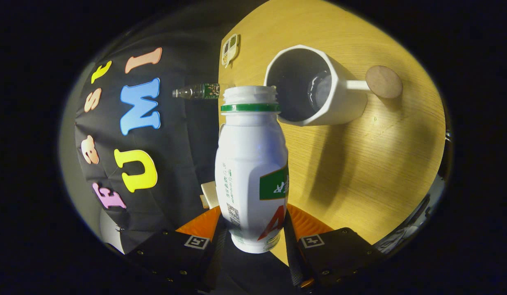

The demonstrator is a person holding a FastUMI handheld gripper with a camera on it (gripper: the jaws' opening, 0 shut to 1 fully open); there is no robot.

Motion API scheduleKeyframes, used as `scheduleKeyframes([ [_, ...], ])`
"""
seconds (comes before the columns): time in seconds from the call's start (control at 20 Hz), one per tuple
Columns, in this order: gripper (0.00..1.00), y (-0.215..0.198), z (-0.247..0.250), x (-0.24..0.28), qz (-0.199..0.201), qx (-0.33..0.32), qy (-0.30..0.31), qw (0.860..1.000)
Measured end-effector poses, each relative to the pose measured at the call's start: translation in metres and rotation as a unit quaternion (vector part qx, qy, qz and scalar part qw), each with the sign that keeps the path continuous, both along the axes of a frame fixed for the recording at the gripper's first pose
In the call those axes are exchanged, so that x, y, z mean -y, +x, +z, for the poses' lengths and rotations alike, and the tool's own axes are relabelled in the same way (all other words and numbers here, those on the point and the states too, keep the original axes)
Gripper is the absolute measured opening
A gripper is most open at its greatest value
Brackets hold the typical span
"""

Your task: Take the bottle from table, then pour the juice into the cup, finally place the bottle on the coaster

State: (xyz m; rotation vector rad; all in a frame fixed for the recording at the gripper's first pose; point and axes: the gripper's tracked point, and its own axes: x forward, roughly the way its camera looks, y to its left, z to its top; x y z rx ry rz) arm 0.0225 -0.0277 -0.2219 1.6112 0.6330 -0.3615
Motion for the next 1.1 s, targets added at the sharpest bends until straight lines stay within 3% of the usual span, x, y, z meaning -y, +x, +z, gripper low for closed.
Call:
scheduleKeyframes([
  [0.55,0.66,-0.003,-0.019,0.005,0.068,0.017,-0.162,0.984],
  [0.8,0.66,-0.005,-0.023,0.005,0.106,0.009,-0.24,0.965],
  [1.1,0.66,0.003,-0.026,0.001,0.144,-0.002,-0.336,0.931],
])
